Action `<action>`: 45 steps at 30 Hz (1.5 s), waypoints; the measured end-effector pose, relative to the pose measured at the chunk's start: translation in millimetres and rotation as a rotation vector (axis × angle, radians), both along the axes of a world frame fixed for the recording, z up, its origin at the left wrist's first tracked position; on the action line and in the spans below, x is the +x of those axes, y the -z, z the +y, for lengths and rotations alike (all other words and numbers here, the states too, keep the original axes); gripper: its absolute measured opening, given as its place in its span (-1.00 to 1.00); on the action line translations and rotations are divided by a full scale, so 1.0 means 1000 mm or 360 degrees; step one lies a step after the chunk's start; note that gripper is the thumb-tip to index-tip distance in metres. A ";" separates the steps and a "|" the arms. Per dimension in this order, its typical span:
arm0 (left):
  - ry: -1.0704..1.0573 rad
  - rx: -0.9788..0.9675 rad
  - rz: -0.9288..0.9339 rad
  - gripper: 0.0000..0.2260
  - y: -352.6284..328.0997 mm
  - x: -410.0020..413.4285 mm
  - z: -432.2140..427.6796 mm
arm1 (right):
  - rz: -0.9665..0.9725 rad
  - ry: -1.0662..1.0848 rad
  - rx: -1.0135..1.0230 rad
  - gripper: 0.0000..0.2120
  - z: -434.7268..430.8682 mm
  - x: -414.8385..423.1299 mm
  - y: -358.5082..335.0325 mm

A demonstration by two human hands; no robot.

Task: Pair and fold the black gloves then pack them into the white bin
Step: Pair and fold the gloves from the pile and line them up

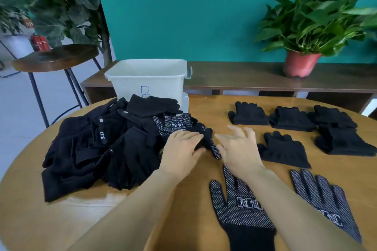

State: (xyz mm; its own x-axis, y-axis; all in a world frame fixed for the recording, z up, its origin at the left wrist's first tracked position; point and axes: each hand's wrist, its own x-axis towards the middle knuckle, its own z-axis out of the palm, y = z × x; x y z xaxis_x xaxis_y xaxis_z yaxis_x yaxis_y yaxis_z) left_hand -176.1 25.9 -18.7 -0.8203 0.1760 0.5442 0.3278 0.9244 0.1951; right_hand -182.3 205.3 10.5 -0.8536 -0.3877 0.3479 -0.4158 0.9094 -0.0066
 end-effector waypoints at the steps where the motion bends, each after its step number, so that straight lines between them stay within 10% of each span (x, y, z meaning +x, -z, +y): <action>1: -0.0013 -0.0038 0.0027 -0.68 0.004 -0.008 0.002 | 0.0007 -0.0002 0.0006 -0.74 -0.002 -0.007 0.003; 16: -0.0143 0.0110 0.0067 -0.79 0.018 -0.033 0.004 | 0.0143 -0.0087 -0.0164 -0.83 -0.007 -0.042 0.039; 29: 0.0008 0.1516 -0.0402 -0.81 -0.131 0.031 -0.032 | 0.0079 -0.0065 -0.0442 -0.59 0.000 0.010 -0.073; 34: 0.0224 0.1510 -0.0633 -0.80 -0.152 0.072 -0.026 | -0.0473 -0.0235 -0.1106 -0.46 -0.013 0.037 -0.115; 37: 0.0279 0.1482 -0.0753 -0.78 -0.153 0.096 -0.016 | -0.0828 -0.0374 -0.1403 -0.82 -0.009 0.063 -0.128; 45: 0.0127 0.1232 -0.0653 -0.78 -0.148 0.131 -0.007 | -0.0796 -0.0190 -0.1509 -0.66 -0.001 0.097 -0.120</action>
State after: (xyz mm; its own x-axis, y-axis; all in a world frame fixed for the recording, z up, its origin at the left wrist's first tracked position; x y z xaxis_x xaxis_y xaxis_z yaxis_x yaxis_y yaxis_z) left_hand -45.1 19.2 129.4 -0.9784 -0.0551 0.1995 0.1523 0.4611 0.8742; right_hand -85.7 203.9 130.3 -0.9569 -0.2338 0.1724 -0.2559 0.3980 -0.8810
